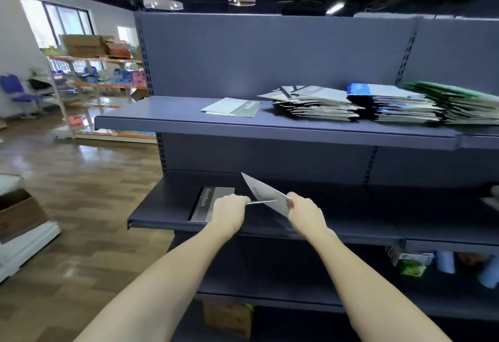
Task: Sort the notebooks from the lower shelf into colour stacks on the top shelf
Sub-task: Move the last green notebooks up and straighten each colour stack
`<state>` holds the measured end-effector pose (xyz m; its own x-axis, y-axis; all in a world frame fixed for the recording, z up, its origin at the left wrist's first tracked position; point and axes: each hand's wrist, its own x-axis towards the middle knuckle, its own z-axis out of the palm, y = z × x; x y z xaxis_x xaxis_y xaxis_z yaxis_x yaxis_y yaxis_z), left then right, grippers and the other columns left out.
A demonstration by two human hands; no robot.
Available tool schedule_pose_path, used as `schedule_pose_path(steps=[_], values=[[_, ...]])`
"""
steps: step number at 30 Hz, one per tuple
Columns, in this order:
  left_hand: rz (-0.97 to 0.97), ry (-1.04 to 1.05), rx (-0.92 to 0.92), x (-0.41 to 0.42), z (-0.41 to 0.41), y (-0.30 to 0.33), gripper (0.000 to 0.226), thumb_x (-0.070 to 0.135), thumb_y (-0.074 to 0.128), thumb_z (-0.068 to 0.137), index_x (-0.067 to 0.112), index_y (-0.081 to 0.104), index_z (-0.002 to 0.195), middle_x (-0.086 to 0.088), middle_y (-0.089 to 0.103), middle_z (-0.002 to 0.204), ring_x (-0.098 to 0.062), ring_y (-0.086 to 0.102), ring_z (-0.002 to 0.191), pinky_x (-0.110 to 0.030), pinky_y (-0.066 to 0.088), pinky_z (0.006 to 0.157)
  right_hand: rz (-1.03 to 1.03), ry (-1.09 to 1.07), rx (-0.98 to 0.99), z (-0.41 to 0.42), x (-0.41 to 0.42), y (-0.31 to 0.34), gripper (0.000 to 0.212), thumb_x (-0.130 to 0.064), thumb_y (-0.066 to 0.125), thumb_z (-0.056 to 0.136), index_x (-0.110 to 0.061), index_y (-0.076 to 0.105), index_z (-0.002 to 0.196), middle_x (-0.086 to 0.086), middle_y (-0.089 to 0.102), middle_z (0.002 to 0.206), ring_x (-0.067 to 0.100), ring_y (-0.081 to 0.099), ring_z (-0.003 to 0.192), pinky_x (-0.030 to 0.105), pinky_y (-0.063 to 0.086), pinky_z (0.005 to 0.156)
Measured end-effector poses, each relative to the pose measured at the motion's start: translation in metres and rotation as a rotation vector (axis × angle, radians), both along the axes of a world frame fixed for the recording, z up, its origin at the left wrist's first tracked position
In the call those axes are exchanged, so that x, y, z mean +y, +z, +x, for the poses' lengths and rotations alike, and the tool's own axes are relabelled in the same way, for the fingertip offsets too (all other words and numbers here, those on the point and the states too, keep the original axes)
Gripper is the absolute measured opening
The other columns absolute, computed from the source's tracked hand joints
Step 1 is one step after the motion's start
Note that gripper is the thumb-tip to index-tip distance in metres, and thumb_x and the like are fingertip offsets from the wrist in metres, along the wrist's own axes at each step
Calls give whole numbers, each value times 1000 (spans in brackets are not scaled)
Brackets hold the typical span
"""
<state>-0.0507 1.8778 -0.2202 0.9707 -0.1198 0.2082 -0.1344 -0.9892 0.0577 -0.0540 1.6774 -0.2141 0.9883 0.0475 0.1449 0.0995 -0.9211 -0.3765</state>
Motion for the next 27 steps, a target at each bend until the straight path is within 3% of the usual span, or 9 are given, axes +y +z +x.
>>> schedule_pose_path(steps=[2,5,8,11,17,20,23,27], values=[[-89,11,-34,-4,0,23,22,12,51,81,25,66,89,0,66,81,-26,66,80,-31,46,67,57,37,-50,-3,-12,18,18,-6,39,89,-20,48,94,1,53,73,26,49,65,34,37,58],[-199,7,-45,-10,0,59,30,3,47,74,22,67,83,1,63,74,-28,58,73,-31,41,60,166,85,-158,-5,-34,48,17,-9,38,94,-23,49,92,5,57,72,28,52,64,36,40,56],[-257,-9,-75,-16,2,89,39,-1,47,72,25,70,88,-1,67,82,-30,62,80,-32,47,64,216,121,-255,-5,-54,78,12,-15,42,98,-24,51,95,4,60,72,31,55,67,38,46,61],[-246,-55,-125,-30,2,119,28,2,51,77,20,67,92,-2,66,93,-31,61,90,-33,45,67,257,144,-349,-7,-72,105,8,-22,47,101,-26,46,94,5,64,76,32,58,71,43,52,67],[-331,-188,-215,-64,-6,184,18,6,55,86,21,61,93,0,65,94,-29,60,96,-39,51,79,446,171,-521,-14,-102,161,11,-17,47,101,-24,55,103,0,67,88,27,58,82,39,49,74],[-413,-229,-246,-74,-11,216,33,2,53,85,20,65,110,-2,67,102,-27,59,98,-41,52,84,530,198,-583,-20,-114,185,12,-13,45,101,-24,50,97,-2,63,84,20,54,75,35,43,66],[-425,-204,-272,-80,-14,246,32,2,50,82,19,65,104,-3,68,96,-30,61,94,-43,55,81,584,191,-667,-21,-124,203,4,-14,47,103,-14,45,100,1,59,81,19,52,70,31,36,58],[-448,-207,-276,-86,-14,278,25,2,53,83,18,64,99,-4,67,96,-29,63,93,-43,57,80,641,211,-721,-18,-130,222,3,-13,48,103,-12,45,105,6,63,91,25,57,78,33,39,61]])
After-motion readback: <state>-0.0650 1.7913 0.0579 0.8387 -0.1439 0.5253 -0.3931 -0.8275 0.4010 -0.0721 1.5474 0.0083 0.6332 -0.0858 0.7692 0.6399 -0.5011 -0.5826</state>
